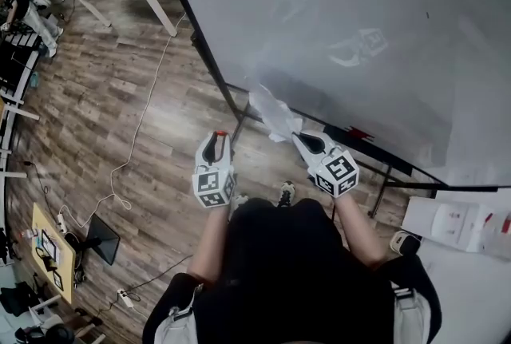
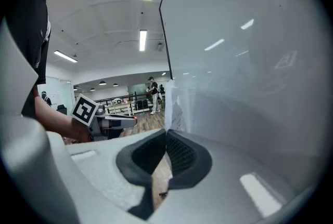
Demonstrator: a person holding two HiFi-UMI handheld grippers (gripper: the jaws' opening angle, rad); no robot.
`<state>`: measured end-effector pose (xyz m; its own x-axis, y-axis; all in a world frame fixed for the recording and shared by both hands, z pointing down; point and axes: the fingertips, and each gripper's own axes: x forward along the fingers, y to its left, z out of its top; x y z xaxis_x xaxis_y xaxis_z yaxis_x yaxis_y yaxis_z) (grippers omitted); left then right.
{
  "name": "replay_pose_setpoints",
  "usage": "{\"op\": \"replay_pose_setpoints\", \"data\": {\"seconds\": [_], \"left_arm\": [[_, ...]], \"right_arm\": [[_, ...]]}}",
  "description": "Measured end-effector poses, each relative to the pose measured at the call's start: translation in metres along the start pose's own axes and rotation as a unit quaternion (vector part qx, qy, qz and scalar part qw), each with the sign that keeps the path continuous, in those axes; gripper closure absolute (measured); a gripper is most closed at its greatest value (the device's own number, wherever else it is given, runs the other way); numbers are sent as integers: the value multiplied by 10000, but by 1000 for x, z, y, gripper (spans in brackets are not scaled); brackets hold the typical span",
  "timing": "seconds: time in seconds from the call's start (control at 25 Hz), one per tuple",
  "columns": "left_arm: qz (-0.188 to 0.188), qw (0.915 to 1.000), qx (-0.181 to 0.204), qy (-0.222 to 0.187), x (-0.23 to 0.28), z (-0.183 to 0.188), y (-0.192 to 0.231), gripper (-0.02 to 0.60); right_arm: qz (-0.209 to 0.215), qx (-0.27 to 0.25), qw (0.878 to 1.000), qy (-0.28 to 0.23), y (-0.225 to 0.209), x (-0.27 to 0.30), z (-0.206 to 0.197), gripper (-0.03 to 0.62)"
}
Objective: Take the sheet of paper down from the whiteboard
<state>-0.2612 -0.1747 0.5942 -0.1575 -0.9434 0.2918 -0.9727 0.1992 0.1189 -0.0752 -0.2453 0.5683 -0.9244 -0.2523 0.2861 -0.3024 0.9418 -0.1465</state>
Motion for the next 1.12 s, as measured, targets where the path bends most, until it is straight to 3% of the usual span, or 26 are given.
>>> {"op": "replay_pose_setpoints", "data": {"seconds": [0.2,0.56,0.84,1.12], "left_arm": [[-476,9988,108,11,-18,8,33,456],[-958,9948,326,69,-54,0,96,456],[-1347,9896,495,-73,-72,7,100,456],[-1483,9875,516,-160,-87,7,97,456]], "right_arm": [[-426,-5,9991,-1,45,14,8,589],[-970,178,9951,-89,122,40,-7,589],[-1290,247,9908,-337,156,34,-2,589],[-1415,188,9890,-388,169,24,-1,589]]}}
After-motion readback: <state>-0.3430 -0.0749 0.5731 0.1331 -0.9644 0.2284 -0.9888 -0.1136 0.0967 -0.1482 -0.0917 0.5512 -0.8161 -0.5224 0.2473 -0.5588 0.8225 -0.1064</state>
